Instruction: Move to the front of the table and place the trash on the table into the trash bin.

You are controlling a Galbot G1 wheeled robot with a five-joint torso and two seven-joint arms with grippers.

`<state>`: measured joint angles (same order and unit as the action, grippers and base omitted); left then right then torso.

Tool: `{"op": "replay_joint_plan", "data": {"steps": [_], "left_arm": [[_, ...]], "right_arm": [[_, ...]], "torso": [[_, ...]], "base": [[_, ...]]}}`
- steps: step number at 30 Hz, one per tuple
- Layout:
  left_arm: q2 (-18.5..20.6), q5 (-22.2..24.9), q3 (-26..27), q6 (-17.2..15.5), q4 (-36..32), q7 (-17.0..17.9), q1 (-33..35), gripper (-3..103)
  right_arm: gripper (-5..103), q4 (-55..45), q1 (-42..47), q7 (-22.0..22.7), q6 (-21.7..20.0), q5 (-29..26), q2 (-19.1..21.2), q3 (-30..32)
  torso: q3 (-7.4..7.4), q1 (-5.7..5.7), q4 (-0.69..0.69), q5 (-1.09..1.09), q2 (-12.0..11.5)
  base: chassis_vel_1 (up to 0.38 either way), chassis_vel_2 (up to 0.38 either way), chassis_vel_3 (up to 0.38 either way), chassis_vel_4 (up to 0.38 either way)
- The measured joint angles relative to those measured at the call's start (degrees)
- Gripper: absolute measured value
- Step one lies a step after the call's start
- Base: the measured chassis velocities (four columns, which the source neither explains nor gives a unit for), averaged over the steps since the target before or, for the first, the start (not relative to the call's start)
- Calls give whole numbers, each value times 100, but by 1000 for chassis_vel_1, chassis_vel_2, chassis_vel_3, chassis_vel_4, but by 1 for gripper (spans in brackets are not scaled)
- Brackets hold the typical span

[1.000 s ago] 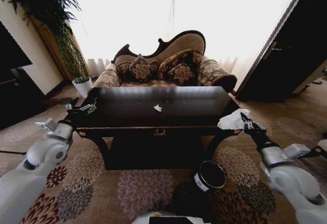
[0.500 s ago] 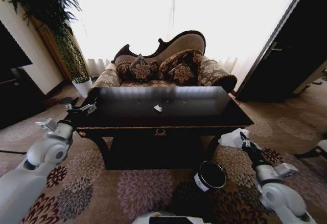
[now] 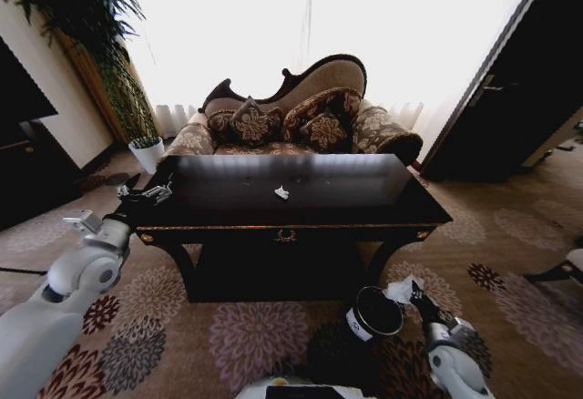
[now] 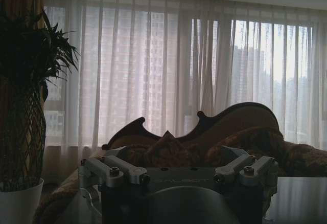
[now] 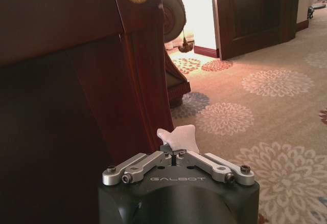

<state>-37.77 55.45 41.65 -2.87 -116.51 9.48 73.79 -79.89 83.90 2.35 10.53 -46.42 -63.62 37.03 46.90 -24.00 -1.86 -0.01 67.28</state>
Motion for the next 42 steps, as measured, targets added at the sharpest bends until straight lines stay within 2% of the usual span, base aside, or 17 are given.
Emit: {"op": "replay_joint_plan", "data": {"steps": [11,14,17,18,22,25,27,28,30,33,36,38,39,40,42], "left_arm": [[0,0,0,0,0,0,0,100],[0,0,0,0,0,0,0,100],[0,0,0,0,0,0,0,100],[0,0,0,0,0,0,0,100],[0,0,0,0,0,0,0,100],[0,0,0,0,0,0,0,100],[0,0,0,0,0,0,0,100],[0,0,0,0,0,0,0,100],[0,0,0,0,0,0,0,100],[0,0,0,0,0,0,0,100],[0,0,0,0,0,0,0,100],[0,0,0,0,0,0,0,100],[0,0,0,0,0,0,0,100],[0,0,0,0,0,0,0,100],[0,0,0,0,0,0,0,100]], "right_arm": [[0,1520,-855,-104,112,86,-14,-401],[0,2130,-1230,-165,181,302,27,-542],[0,2306,-1349,-195,189,351,32,-580],[-3,2406,-1430,-221,189,347,21,-587],[8,2539,-1514,-266,178,245,-9,-585],[12,2581,-1515,-319,176,237,-8,-584],[23,2595,-1502,-348,172,243,-7,-584],[23,2595,-1502,-348,172,243,-7,-584],[33,2605,-1487,-358,171,286,-37,-585],[39,2618,-1472,-359,169,311,-81,-585],[55,2625,-1428,-359,169,366,-123,-578],[55,2618,-1414,-359,169,371,-130,-575],[66,2593,-1382,-359,171,388,-147,-569],[71,2573,-1361,-359,172,403,-161,-566],[71,2562,-1350,-359,174,412,-171,-563]], "torso": [[0,0,0,0,0],[0,0,0,0,0],[0,0,0,0,0],[0,0,0,1,0],[0,0,1,1,0],[0,0,0,0,0],[0,0,0,0,0],[0,0,0,0,0],[0,0,0,0,0],[0,0,0,1,0],[0,0,0,1,0],[0,0,0,0,0],[0,0,0,0,0],[0,0,0,1,0],[0,0,-1,1,0]], "base": [[0,0,0,0],[0,0,0,0],[0,0,0,0],[0,0,0,0],[0,0,0,0],[0,0,0,0],[0,0,0,0],[0,0,0,0],[0,0,0,0],[0,0,0,0],[0,0,0,0],[0,0,0,0],[0,0,0,0],[0,0,0,0],[0,0,0,0]]}}
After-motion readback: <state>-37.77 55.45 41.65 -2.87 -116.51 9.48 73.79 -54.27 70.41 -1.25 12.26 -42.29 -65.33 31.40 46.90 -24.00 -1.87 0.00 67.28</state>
